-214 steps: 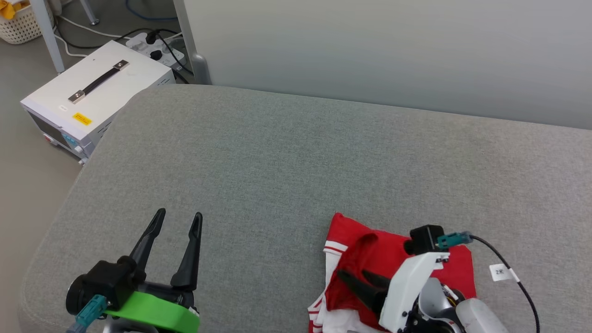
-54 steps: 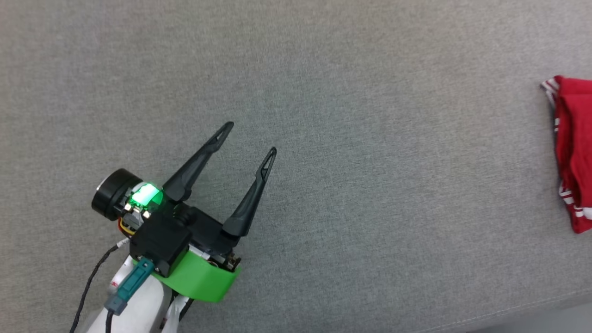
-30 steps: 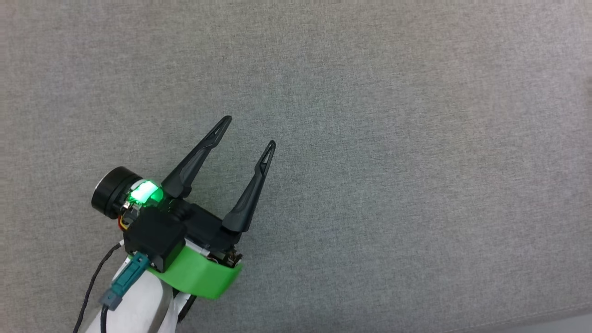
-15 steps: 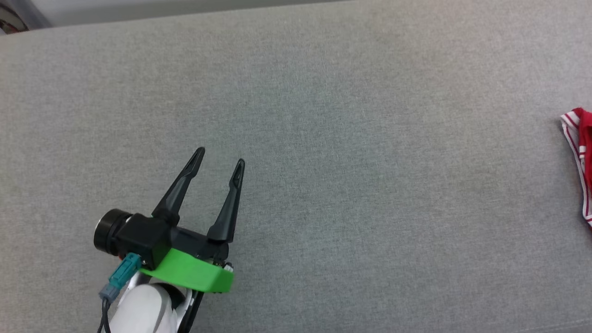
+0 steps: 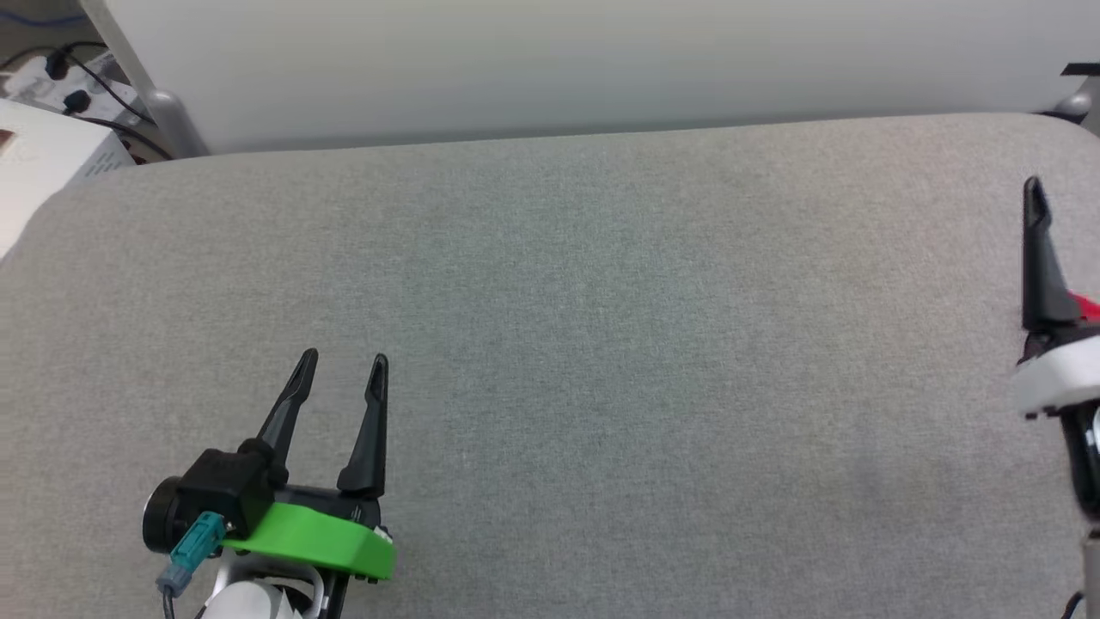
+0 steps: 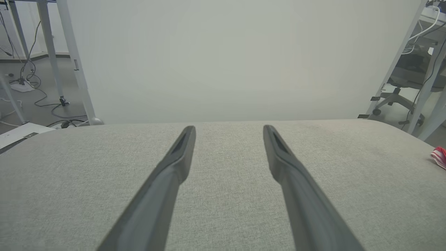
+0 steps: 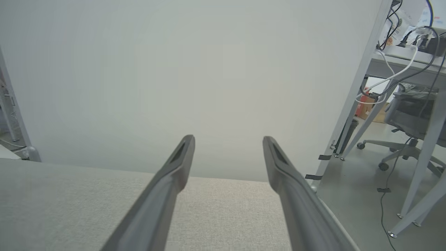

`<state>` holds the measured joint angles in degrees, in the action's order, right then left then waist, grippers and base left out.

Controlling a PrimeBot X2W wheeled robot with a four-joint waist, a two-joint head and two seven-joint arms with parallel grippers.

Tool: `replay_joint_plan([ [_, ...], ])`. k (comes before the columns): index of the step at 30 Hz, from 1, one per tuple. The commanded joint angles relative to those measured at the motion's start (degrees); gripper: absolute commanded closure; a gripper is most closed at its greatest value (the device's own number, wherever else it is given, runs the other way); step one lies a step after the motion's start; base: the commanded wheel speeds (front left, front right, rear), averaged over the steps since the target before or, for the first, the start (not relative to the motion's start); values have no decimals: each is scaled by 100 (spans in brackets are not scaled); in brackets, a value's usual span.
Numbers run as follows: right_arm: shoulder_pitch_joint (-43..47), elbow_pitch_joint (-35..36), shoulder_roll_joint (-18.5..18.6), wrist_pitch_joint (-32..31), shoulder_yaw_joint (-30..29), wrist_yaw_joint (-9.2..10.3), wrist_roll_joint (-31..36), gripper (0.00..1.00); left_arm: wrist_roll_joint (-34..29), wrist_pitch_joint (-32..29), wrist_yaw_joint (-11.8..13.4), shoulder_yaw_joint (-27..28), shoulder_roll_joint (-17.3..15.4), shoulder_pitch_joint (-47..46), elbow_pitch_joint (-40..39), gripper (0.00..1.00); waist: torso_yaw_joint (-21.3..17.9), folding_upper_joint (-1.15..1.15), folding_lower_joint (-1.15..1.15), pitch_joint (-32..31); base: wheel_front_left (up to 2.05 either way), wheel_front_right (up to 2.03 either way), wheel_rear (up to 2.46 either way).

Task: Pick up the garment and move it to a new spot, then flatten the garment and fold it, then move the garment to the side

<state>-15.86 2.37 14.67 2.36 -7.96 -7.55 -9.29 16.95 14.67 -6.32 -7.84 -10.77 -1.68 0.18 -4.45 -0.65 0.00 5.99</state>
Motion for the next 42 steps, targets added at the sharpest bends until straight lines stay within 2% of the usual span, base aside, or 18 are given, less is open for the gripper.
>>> replay_joint_plan([
  [1, 290, 138, -135, 81, 29, 6, 3, 0, -61, 32, -19, 101, 81, 104, 17, 0, 229, 65, 0, -301, 0, 0, 0],
  [5, 872, 387, -375, 367, 279, 6, 205, 0, -174, 32, -40, 255, 209, 216, 101, 0, 275, 65, 0, -392, 0, 0, 0],
  [11, 1408, 140, -800, 726, 379, 6, 219, 0, -329, 32, -72, 430, 381, 361, 197, 0, 302, 65, 0, -485, 0, 0, 0],
  [17, 1673, -92, -1058, 979, 507, 6, 377, 0, -514, 32, -94, 532, 488, 491, 232, 0, 311, 65, 0, -539, 0, 0, 0],
  [40, 1617, -316, -1177, 1157, 546, 6, 443, 0, -478, 32, -116, 724, 664, 535, 143, 0, 297, 65, 0, -500, 0, 0, 0],
  [41, 1630, -300, -1170, 1127, 552, 1, 418, 100, -477, -2, -100, 714, 637, 429, 148, 100, 298, 0, 0, -501, 0, 0, 0],
  [42, 1630, -300, -1169, 1125, 555, 1, 417, 100, -478, -9, -99, 713, 637, 425, 148, 100, 298, 0, 0, -501, 0, 0, 0],
])
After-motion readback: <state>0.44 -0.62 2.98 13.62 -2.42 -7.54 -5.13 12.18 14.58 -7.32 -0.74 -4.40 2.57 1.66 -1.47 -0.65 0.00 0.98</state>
